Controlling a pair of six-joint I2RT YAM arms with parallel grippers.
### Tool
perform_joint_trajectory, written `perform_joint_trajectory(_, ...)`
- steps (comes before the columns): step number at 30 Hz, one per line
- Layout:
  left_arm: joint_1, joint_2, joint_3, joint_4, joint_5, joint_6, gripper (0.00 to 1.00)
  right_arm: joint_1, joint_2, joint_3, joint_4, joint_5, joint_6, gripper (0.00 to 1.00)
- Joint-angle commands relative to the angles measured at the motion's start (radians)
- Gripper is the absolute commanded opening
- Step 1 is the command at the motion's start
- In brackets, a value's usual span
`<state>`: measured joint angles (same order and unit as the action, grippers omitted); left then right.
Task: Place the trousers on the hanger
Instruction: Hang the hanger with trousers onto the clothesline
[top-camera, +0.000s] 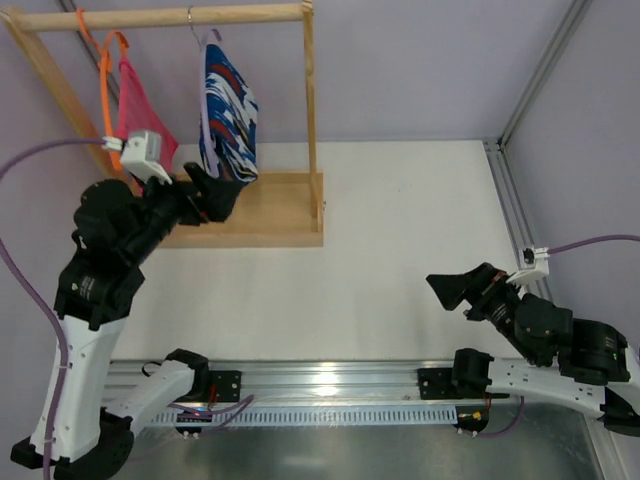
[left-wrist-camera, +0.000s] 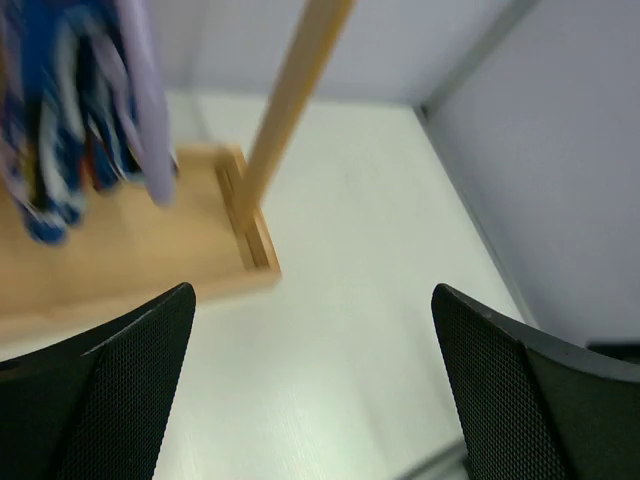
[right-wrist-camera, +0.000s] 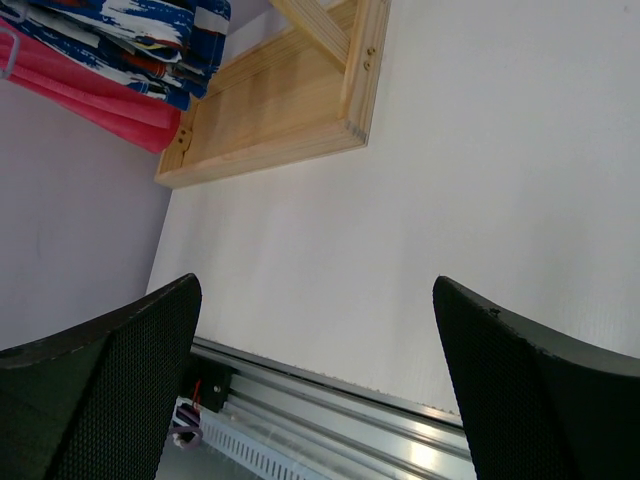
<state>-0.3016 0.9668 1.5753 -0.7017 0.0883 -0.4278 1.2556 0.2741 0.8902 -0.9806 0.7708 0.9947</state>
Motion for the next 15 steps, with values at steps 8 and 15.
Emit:
perform_joint_trajectory(8,-0.073,-0.503,-0.710,0.191,0.248,-0.327,1.00,0.005,-0.077,0.040,-0.070,0.053,-0.037,1.00)
perform_joint_trajectory(15,-0.073,-0.551,-0.699,0.053,0.234,-0.259,1.00,0.005,-0.193,-0.031,-0.007,0.054,-0.056,1.00)
